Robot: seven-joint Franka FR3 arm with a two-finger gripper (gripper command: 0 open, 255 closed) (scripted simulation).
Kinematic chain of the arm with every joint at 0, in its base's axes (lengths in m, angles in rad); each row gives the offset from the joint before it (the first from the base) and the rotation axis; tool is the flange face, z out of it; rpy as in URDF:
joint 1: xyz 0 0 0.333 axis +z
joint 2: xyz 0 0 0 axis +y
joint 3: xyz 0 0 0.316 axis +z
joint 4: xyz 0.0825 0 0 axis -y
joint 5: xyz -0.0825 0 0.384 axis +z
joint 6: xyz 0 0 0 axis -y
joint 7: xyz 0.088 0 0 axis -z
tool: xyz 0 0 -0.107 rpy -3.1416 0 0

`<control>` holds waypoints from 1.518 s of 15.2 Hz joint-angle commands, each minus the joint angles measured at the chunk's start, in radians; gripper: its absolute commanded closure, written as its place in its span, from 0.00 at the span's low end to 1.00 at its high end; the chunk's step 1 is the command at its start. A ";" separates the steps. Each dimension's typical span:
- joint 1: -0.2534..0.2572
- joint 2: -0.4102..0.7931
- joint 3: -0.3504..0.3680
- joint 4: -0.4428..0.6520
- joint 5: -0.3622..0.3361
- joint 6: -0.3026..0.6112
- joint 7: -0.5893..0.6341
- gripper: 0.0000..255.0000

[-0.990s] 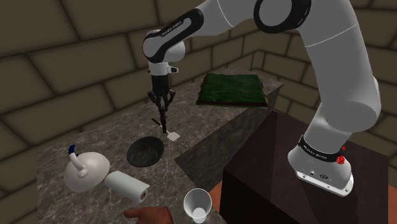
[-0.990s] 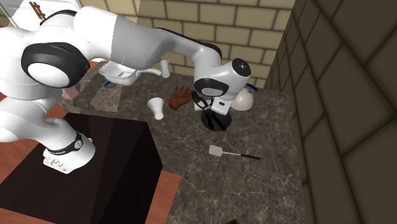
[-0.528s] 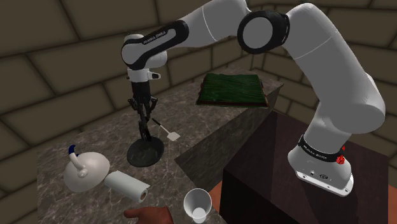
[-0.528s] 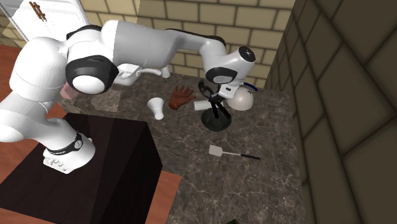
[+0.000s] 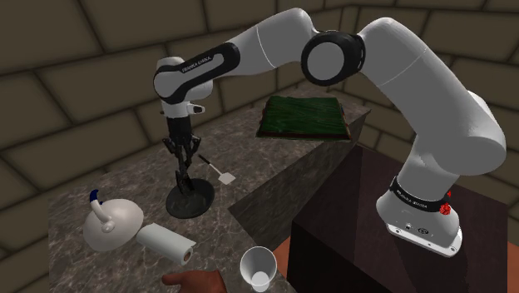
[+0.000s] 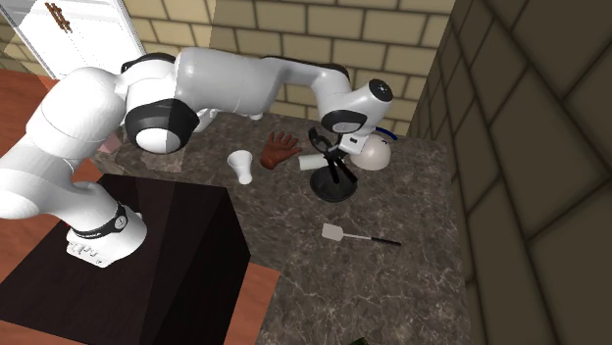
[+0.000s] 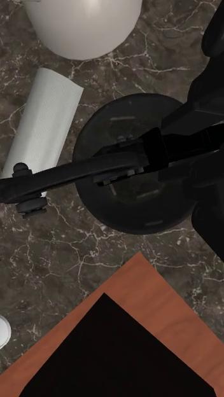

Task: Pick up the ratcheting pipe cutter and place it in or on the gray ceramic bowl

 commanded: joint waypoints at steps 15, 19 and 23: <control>0.005 0.062 -0.005 -0.007 -0.002 0.067 -0.019 1.00; 0.005 0.062 -0.004 -0.008 -0.002 0.067 -0.019 0.00; -0.005 0.040 -0.005 0.019 -0.003 0.016 -0.017 0.00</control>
